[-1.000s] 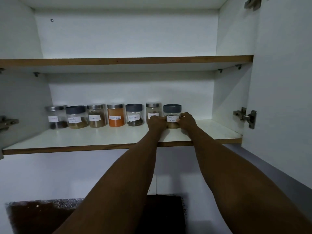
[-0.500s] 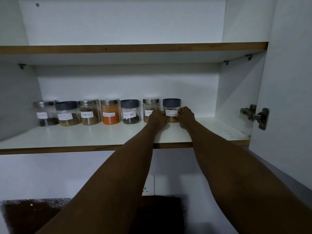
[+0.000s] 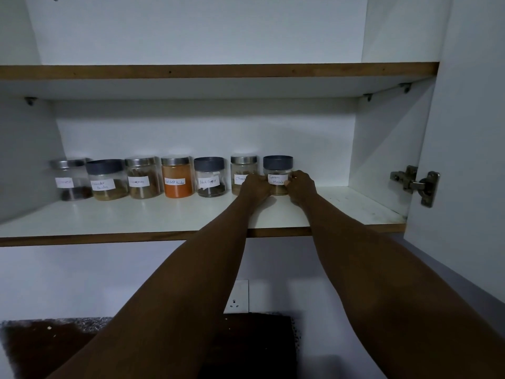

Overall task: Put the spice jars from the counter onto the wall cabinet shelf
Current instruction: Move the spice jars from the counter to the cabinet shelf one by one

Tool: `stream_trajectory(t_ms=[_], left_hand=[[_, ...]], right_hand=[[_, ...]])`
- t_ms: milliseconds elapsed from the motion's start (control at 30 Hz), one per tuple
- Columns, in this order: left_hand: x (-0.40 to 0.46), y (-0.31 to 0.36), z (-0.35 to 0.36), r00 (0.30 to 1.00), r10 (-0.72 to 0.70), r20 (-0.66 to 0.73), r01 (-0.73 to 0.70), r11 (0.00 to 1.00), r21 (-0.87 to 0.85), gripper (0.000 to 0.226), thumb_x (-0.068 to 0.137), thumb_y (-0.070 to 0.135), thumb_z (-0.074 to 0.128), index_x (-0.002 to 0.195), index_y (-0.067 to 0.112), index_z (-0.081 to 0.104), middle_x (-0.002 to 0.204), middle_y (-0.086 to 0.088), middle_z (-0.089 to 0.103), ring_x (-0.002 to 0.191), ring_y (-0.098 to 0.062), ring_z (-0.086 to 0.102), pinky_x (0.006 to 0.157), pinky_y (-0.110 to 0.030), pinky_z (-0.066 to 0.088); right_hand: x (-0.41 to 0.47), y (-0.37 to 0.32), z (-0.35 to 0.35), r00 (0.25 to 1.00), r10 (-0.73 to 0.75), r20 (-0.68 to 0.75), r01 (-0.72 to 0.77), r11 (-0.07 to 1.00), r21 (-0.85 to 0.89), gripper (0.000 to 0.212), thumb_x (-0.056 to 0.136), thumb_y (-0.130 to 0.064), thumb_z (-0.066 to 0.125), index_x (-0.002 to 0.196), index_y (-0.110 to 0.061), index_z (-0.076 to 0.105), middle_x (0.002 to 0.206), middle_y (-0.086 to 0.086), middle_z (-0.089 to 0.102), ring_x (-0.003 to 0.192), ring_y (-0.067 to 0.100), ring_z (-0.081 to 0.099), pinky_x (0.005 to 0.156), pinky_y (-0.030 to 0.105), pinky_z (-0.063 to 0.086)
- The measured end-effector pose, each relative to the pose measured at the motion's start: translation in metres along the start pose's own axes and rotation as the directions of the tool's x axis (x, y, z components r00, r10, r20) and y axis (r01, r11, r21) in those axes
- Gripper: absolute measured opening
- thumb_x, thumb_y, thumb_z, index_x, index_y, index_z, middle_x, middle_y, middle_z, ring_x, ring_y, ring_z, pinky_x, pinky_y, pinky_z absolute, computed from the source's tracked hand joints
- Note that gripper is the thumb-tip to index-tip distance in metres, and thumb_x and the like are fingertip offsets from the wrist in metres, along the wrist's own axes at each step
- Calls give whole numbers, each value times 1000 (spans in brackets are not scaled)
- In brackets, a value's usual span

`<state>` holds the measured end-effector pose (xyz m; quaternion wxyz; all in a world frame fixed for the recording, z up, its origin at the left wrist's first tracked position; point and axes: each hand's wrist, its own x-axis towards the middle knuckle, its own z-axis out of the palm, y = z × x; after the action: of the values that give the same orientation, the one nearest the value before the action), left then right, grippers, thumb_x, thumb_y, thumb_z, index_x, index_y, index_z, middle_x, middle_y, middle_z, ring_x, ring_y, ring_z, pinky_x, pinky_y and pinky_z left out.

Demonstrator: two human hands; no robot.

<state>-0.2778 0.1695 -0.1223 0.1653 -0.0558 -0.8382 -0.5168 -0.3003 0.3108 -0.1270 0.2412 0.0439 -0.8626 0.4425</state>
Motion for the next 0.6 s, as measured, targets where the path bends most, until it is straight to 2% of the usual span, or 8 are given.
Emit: stream_trajectory(t_ms=[100,167,233,367,467,533,600], left_hand=[[-1,1,0,1000,-15,-14,15,1000,-12,26,95,5,54,108,-1,76,103,-22,75,90,-26,62,96,-44,56],[-2,2,0,999,-23,-24,22,1000,-20,24,93,2,52,83,6,73,83,-15,71,87,-26,61,86,-40,54],[-2,2,-1,999,-26,-27,26,1000,-15,29,93,2,53,71,13,67,74,-7,65,85,-26,61,81,-36,50],[0,0,-2,1000,-10,-22,9,1000,-17,21,93,1,52,88,-1,73,93,-26,72,85,-27,61,80,-36,49],[-2,-2,-1,999,4,-35,-6,1000,-30,22,92,-1,51,92,-8,72,104,-33,72,86,-32,63,83,-42,53],[-1,-2,-1,999,7,-50,-9,999,-42,24,92,-2,51,96,-11,72,104,-34,72,96,-42,68,92,-49,56],[-1,0,-1,998,-1,-56,-1,999,-50,25,94,1,53,103,-11,72,108,-31,73,109,-44,69,97,-49,55]], right_hand=[[-1,-1,0,1000,-4,-2,4,1000,-4,36,99,-12,55,132,4,57,134,23,62,125,36,59,100,35,46],[0,-1,0,1000,-9,1,9,1000,-9,35,100,-11,55,131,5,58,133,23,63,123,36,60,98,35,47],[0,-1,1,1000,-11,5,11,1000,-18,34,100,-10,54,130,6,58,132,24,63,123,36,60,96,34,47],[0,-2,1,1000,1,4,-1,1000,-30,34,100,-11,53,129,5,59,131,24,63,122,37,60,88,28,42],[-1,-3,1,1000,9,8,-9,999,-52,34,100,-12,53,129,5,59,131,23,63,122,36,60,91,32,45],[-2,-4,0,999,30,15,-29,998,-52,34,100,-13,51,129,4,58,131,22,62,120,35,60,89,31,45],[-2,-7,-1,997,70,15,-70,997,-16,33,98,-13,49,126,4,57,129,22,62,109,31,60,75,26,43]])
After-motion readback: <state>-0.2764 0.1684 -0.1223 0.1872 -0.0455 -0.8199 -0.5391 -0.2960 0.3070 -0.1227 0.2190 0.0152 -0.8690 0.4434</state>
